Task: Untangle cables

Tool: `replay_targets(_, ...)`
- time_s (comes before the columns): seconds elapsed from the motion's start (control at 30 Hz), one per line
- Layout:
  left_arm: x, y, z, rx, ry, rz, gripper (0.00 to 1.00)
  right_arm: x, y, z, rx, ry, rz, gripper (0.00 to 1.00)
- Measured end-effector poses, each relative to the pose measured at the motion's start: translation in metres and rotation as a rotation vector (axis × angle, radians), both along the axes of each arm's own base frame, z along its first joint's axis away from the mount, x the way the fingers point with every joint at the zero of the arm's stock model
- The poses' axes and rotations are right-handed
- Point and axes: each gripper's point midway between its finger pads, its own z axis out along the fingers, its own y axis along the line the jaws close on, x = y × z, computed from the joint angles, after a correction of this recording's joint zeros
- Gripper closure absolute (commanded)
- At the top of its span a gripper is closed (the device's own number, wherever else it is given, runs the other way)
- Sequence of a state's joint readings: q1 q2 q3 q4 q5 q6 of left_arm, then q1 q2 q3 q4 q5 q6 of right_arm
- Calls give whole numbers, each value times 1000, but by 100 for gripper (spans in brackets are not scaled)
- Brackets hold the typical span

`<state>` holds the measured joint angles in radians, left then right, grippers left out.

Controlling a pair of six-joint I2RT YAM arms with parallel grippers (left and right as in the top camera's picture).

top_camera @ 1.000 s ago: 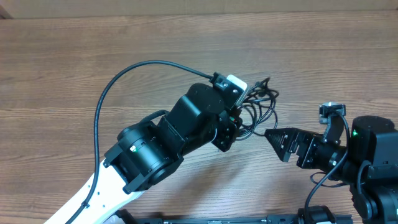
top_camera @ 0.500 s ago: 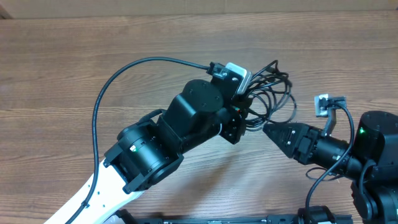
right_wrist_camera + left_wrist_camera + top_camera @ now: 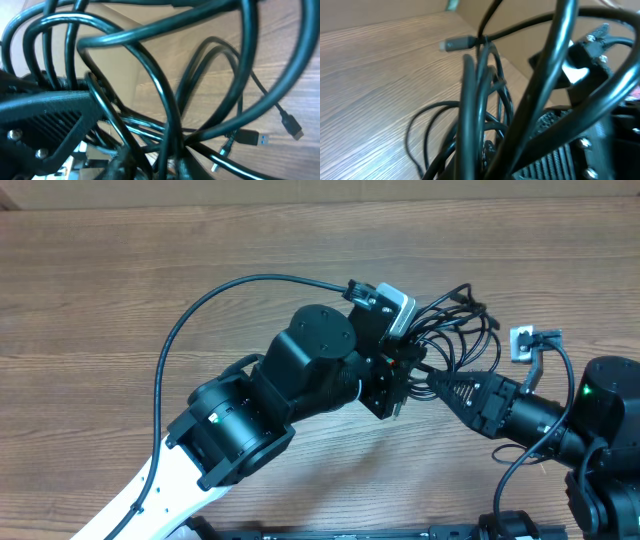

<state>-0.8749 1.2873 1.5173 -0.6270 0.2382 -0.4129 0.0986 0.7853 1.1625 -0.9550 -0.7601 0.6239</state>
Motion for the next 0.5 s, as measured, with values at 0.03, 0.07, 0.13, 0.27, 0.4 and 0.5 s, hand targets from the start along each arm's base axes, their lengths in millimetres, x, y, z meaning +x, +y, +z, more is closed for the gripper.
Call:
replay_targets(0.03,-2,-2,3,-13,-3,-14,96,1,0,2,7,-4,-2,93)
replay_targets(0.07,-2,-3,5,-21,-5,-21,96,1,1,3,12,-5,-3,96)
replay_targets(0.13,-3,-3,5,-26,-3,-29,96,1,1,3,18,4,-5,96)
replay_targets(0.27,-3,-2,1,-10,10,-26,83,-3,1,0,21,30,-2,96)
replay_targets(0.4,-1,8,-16,59,45,21,0,-5,-2,-10,-25,32,2,96)
replay_targets(0.5,3,16,-27,107,58,67,0,-5,-16,-33,-146,63,-50,96)
